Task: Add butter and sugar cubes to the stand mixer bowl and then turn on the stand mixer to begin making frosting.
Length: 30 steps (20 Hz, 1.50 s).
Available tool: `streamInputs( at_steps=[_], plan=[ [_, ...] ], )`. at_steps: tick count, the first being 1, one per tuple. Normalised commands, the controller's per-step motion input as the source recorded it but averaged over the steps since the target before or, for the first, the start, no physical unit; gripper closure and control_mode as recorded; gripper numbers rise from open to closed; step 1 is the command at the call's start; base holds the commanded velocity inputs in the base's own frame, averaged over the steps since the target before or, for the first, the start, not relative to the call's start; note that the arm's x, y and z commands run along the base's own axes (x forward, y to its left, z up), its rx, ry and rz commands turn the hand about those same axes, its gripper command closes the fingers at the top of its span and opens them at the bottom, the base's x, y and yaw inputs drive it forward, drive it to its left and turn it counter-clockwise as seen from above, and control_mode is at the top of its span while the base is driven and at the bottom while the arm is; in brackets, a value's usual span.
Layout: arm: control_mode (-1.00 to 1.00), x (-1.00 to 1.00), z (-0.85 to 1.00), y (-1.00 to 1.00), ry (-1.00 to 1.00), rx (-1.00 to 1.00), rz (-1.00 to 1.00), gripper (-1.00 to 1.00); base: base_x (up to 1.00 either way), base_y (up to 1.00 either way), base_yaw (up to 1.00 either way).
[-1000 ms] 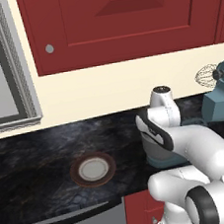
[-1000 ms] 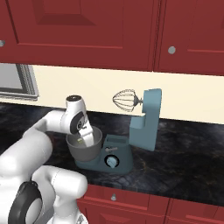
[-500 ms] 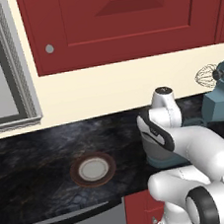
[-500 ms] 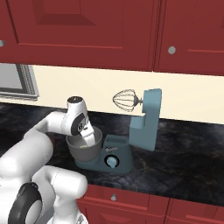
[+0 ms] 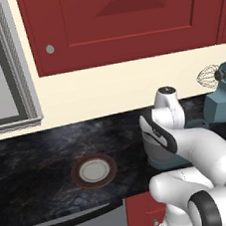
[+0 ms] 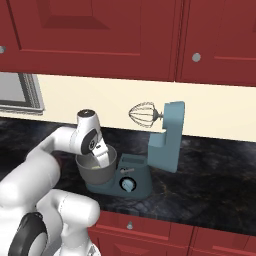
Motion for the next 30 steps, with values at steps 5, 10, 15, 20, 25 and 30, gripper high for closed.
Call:
streamInputs(
  at_steps=[5, 10, 15, 20, 25, 30],
  plan=[
    [-1.0, -0.33, 0.26, -0.14, 0.0, 0.0, 0.0, -1.0, 0.0, 0.0, 0.0],
    [-1.0, -0.36, 0.25, -0.18, 0.0, 0.0, 0.0, -1.0, 0.0, 0.0, 0.0],
    [-1.0, -0.35, 0.31, -0.19, 0.0, 0.0, 0.0, -1.0, 0.0, 0.0, 0.0],
    [-1.0, -0.23, 0.41, -0.15, 0.01, 0.0, 0.0, -1.0, 0.0, 0.0, 0.0],
    [-1.0, -0.11, 0.53, -0.08, 0.11, 0.0, 0.0, -1.0, 0.0, 0.0, 0.0],
    [-1.0, -0.09, 0.48, -0.01, 0.13, -0.01, 0.0, -1.0, 0.0, 0.0, 0.0]
  ],
)
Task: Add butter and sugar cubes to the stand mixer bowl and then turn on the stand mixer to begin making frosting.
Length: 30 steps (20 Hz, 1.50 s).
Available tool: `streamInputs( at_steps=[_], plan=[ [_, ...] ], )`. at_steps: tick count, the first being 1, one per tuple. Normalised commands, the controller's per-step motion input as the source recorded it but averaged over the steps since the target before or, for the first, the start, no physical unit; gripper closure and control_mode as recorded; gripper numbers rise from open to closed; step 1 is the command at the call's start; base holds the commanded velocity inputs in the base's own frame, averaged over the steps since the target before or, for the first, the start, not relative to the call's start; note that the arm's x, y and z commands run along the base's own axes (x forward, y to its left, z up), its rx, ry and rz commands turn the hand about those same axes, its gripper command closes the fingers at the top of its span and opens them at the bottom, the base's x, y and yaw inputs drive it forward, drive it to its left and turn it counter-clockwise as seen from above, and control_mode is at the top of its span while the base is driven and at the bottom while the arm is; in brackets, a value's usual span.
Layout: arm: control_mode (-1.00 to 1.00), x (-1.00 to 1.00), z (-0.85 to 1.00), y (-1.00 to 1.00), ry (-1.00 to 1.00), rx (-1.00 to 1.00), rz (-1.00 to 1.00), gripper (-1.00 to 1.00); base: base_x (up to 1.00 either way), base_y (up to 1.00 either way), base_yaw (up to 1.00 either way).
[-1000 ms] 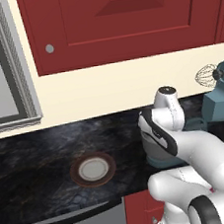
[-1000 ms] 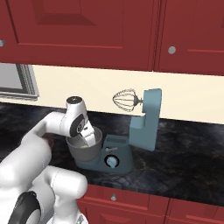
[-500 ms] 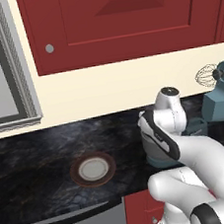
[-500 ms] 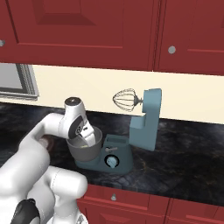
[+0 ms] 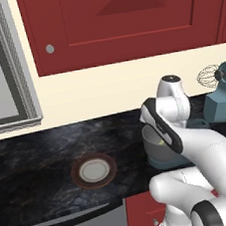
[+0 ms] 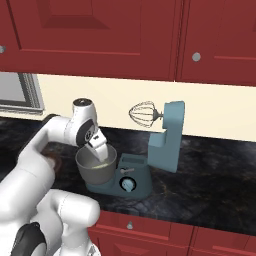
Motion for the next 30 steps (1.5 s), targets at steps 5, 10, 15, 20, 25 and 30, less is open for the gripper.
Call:
streamInputs(
  at_steps=[5, 10, 15, 20, 25, 30],
  plan=[
    [-1.0, -0.28, 0.32, -0.12, 0.06, 0.0, 0.0, -1.0, 0.0, 0.0, 0.0],
    [-1.0, -0.37, 0.24, -0.17, 0.05, 0.0, 0.0, -1.0, 0.0, 0.0, 0.0],
    [-1.0, -0.38, 0.25, -0.2, 0.08, 0.0, 0.0, -1.0, 0.0, 0.0, 0.0],
    [-1.0, -0.39, 0.16, -0.22, 0.09, -0.01, 0.0, -1.0, 0.0, 0.0, 0.0],
    [-1.0, -0.43, 0.14, -0.24, 0.08, -0.02, 0.0, -1.0, 0.0, 0.0, 0.0],
    [-1.0, -0.36, 0.13, -0.24, 0.1, -0.03, 0.0, -1.0, 0.0, 0.0, 0.0]
  ],
)
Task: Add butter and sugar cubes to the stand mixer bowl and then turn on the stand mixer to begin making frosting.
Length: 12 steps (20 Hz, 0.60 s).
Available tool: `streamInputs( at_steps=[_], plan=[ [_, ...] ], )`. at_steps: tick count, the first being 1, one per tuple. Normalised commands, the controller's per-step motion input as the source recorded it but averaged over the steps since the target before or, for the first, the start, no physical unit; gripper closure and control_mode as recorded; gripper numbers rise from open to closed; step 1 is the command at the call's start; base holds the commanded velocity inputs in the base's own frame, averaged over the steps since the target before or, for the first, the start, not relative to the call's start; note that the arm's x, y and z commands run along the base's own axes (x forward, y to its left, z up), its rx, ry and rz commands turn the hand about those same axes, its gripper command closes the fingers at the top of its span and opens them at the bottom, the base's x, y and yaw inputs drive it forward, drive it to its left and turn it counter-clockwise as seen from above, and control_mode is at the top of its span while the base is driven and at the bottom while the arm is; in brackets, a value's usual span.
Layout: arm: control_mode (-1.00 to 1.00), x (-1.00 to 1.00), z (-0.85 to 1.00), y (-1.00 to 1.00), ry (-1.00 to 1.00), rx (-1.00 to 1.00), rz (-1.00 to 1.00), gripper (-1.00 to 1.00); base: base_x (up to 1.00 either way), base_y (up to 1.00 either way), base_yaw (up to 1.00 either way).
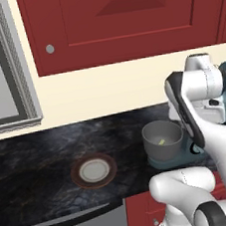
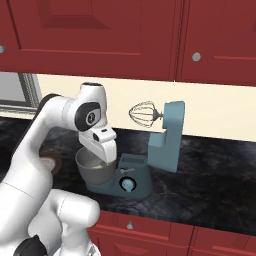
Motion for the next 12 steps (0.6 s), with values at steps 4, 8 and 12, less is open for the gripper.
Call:
streamInputs(
  at_steps=[4, 8, 12],
  plan=[
    [-1.0, -0.26, 0.05, -0.35, 0.01, -0.05, 0.1, -1.0, 0.0, 0.0, 0.0],
    [-1.0, -0.24, 0.0, -0.44, -0.27, 0.0, 0.19, -1.0, 0.0, 0.0, 0.0],
    [-1.0, -0.18, 0.0, -0.44, -0.32, 0.05, 0.15, -1.0, 0.0, 0.0, 0.0]
  ],
)
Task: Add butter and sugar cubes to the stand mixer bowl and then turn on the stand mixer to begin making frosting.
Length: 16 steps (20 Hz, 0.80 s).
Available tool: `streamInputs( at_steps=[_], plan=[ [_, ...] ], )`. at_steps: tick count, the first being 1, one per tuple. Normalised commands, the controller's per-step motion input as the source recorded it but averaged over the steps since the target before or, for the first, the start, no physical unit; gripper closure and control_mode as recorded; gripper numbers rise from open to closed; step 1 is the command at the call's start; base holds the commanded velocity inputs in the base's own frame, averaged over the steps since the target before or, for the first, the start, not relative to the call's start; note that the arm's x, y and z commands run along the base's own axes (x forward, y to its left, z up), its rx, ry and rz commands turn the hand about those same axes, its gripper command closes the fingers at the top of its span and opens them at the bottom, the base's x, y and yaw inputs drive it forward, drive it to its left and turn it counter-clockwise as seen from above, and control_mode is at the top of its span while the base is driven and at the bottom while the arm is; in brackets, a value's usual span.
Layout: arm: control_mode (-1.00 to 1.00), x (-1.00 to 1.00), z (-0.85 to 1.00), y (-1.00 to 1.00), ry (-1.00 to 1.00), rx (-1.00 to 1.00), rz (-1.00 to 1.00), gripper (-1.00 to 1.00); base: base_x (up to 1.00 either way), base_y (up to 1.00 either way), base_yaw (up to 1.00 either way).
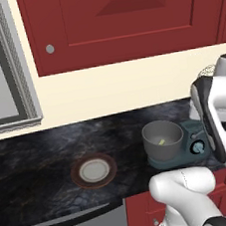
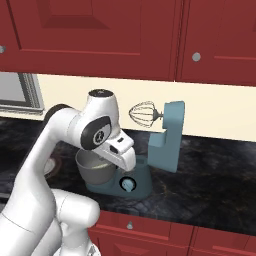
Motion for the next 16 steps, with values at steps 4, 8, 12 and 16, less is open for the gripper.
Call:
streamInputs(
  at_steps=[4, 8, 12, 16],
  plan=[
    [-1.0, -0.03, 0.02, -0.41, -0.11, 0.06, 0.15, -1.0, 0.0, 0.0, 0.0],
    [-1.0, 0.0, 0.07, -0.39, 0.0, 0.0, 0.05, -1.0, 0.0, 0.0, 0.0],
    [-1.0, 0.0, 0.01, -0.39, 0.0, 0.0, 0.09, -1.0, 0.0, 0.0, 0.0],
    [-1.0, 0.0, 0.0, -0.41, -0.05, 0.0, 0.19, -1.0, 0.0, 0.0, 0.0]
  ],
)
